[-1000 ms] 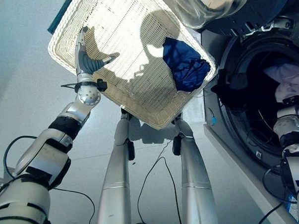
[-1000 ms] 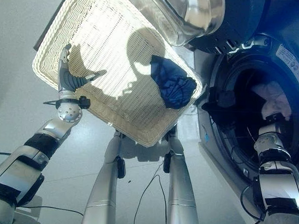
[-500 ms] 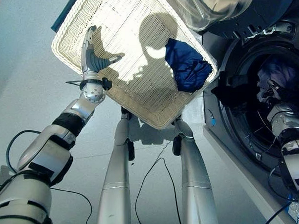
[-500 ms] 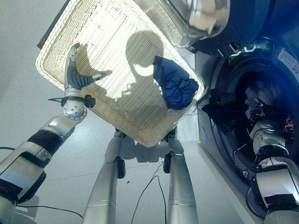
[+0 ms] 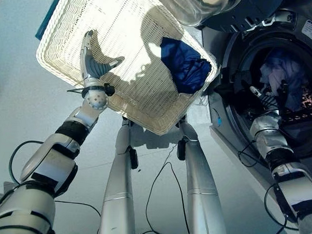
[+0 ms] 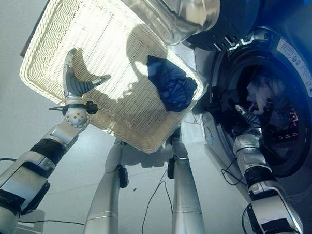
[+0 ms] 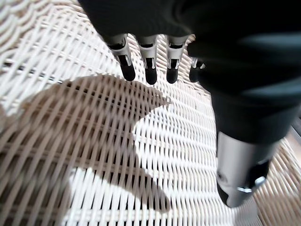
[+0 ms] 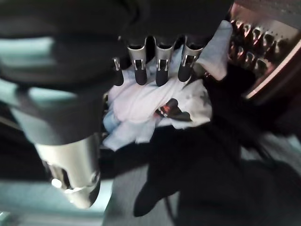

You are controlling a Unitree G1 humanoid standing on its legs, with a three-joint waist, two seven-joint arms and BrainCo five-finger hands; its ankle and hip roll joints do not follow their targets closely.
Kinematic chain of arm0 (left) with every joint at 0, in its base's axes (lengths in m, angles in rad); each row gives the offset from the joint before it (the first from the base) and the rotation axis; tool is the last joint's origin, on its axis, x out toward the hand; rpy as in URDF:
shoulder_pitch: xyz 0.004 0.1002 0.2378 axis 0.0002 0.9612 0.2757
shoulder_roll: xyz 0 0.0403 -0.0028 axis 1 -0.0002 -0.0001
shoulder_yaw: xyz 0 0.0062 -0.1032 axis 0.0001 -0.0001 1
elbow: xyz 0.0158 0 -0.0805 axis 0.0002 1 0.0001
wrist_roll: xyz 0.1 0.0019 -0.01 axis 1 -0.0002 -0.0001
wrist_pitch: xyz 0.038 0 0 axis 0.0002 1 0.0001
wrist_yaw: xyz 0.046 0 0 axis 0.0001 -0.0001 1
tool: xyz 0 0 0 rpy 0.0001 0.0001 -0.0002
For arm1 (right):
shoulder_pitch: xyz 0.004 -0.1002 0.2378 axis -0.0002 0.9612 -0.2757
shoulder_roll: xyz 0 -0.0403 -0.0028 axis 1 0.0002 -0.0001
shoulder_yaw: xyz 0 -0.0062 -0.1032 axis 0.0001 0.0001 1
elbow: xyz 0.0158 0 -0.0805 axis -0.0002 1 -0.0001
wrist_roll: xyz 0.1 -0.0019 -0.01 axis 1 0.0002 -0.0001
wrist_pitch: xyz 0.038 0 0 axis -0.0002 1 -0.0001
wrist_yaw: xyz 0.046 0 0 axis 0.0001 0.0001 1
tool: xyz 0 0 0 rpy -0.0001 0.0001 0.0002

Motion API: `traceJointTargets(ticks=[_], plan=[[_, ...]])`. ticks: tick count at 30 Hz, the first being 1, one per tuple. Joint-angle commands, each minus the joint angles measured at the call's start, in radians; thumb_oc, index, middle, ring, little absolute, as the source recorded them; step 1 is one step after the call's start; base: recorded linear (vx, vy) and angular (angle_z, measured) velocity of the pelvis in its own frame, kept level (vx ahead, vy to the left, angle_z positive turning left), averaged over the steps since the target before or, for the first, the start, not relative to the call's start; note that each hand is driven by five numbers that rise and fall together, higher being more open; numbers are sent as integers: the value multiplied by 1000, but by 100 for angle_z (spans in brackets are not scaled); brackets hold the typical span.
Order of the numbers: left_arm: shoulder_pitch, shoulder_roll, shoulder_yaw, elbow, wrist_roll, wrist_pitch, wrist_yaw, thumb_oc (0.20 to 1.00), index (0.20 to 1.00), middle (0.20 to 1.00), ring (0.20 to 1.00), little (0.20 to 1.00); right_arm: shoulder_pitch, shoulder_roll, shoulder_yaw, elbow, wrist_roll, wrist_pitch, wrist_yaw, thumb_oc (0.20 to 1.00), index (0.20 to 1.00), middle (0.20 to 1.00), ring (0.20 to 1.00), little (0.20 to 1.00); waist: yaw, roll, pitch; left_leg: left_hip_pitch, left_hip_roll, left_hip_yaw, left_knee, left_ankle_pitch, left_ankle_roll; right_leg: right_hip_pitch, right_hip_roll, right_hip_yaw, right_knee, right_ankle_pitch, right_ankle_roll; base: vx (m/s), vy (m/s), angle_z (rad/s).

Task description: Put the clothes into the washing machine.

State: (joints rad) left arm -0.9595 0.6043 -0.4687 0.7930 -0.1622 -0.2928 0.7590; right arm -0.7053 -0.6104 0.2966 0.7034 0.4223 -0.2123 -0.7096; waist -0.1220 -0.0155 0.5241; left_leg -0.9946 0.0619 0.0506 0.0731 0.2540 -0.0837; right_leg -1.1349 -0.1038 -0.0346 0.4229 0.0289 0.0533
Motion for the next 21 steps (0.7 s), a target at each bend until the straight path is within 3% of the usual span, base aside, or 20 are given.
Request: traceJointTargets(ticks=[1,7,21], plan=[[-9,-24,65,-2,58,-19,47,1000,1000,1000,1000,1000,34,-20,37,-122,-212,-40,-69,1000,1000,1000,1000,1000,3,2,-4,-2,-33,34,132,-139,-33,79,41,-35,-210,157,99,-9,28,-5],[19,-44,93,-29,83,-6,63,1000,1000,1000,1000,1000,53,-3,50,-310,-398,-21,-102,1000,1000,1000,1000,1000,-2,6,-4,2,-33,39,129,-134,-34,82,45,-27,-206,148,100,-3,10,0],[48,-66,129,-68,112,14,60,1000,1000,1000,1000,1000,44,-5,51,-477,-592,-29,-148,1000,1000,1000,1000,1000,1,11,-4,4,-28,40,129,-129,-33,90,42,-25,-203,142,105,-1,2,0]])
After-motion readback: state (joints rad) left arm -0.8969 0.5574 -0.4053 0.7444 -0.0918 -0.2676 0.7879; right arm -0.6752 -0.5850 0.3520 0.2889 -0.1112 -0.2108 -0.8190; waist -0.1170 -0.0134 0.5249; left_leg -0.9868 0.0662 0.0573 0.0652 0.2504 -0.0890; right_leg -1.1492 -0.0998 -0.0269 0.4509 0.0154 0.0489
